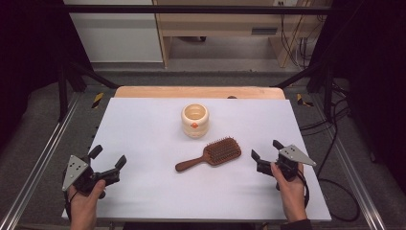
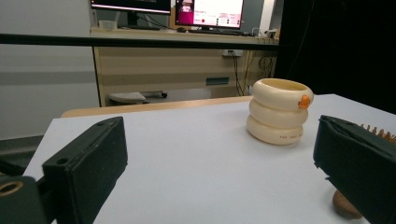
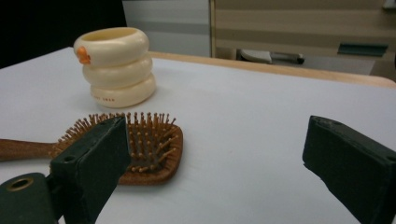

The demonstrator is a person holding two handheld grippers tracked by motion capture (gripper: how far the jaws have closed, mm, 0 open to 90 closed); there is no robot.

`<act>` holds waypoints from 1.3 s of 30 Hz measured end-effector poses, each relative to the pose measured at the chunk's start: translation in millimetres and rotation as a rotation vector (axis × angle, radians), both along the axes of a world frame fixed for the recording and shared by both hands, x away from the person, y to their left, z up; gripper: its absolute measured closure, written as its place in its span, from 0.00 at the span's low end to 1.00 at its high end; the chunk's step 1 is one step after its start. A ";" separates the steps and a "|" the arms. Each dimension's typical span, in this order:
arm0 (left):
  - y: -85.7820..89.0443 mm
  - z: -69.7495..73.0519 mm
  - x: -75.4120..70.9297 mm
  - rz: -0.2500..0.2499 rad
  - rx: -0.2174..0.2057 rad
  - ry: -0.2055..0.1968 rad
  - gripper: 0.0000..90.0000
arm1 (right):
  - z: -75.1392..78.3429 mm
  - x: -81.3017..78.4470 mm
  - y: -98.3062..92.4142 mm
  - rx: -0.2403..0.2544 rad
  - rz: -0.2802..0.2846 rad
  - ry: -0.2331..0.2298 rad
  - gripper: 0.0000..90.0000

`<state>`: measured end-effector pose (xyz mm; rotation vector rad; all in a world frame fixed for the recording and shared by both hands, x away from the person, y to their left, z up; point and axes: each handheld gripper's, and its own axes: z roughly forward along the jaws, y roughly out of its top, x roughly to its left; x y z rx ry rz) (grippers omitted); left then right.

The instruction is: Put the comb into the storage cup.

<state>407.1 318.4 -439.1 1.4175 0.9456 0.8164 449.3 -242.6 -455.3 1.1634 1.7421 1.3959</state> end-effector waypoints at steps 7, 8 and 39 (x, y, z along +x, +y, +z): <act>-0.4 -0.9 0.7 0.004 0.005 0.014 0.04 | -0.6 1.6 5.0 -0.030 -0.019 0.050 0.06; -0.3 -1.0 0.8 0.004 0.004 0.016 0.04 | -0.5 1.7 6.0 -0.036 -0.020 0.055 0.06; -0.8 -4.6 1.9 0.020 0.018 0.044 0.04 | 29.6 33.0 36.7 -0.158 -0.011 0.089 0.95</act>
